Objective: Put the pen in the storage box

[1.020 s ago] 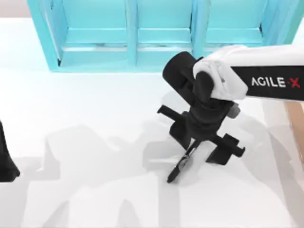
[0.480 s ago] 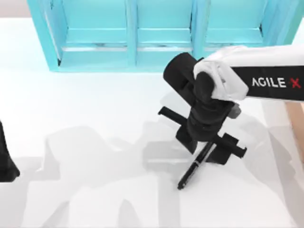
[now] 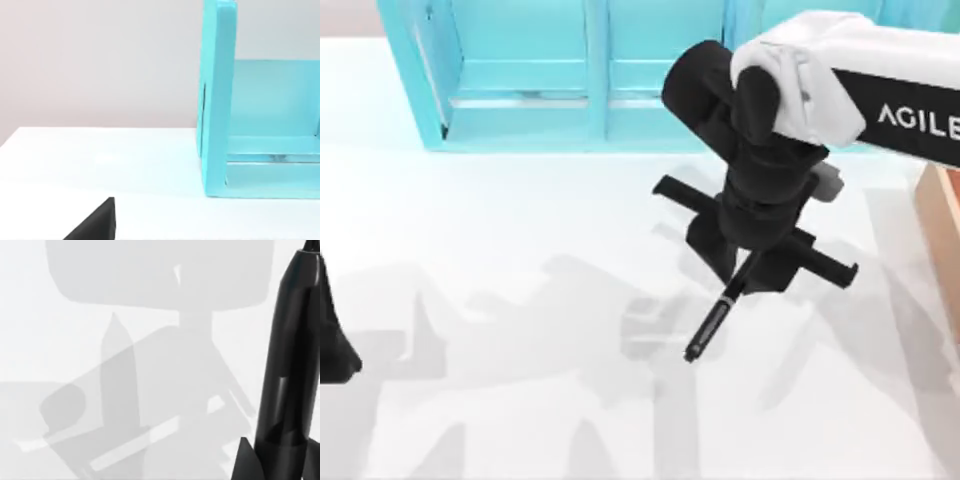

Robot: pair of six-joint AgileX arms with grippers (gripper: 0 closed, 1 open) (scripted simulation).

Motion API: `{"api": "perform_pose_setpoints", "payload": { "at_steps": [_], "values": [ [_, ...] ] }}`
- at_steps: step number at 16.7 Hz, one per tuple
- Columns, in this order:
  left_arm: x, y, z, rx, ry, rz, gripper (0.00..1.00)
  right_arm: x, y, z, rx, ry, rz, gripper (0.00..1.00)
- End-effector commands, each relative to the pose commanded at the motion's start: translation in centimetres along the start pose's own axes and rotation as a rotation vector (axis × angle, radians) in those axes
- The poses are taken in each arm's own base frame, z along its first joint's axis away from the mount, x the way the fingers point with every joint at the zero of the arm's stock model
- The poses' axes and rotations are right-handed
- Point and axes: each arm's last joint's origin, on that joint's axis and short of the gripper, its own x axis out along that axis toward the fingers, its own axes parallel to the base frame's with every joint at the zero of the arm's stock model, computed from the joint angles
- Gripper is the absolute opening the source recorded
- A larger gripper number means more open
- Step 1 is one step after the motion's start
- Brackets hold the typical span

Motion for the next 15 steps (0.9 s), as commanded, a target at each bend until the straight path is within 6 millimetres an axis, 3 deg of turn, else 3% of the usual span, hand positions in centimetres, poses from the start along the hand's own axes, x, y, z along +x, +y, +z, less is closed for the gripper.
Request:
{"api": "perform_pose_setpoints", "payload": {
  "at_steps": [3, 9, 12, 15],
  "values": [
    [0.0, 0.0, 0.0, 0.0, 0.0, 0.0, 1.0, -2.8, -0.1, 0.0, -0.004, -0.007, 0.02, 0.0],
    [0.0, 0.0, 0.0, 0.0, 0.0, 0.0, 1.0, -2.9, -0.2, 0.4, 0.004, -0.007, 0.021, 0.0],
    [0.0, 0.0, 0.0, 0.0, 0.0, 0.0, 1.0, -3.3, -1.9, 3.6, 0.08, -0.009, 0.023, 0.0],
    [0.0, 0.0, 0.0, 0.0, 0.0, 0.0, 1.0, -3.8, -6.3, 9.5, 0.242, -0.011, 0.013, 0.0]
  ]
}}
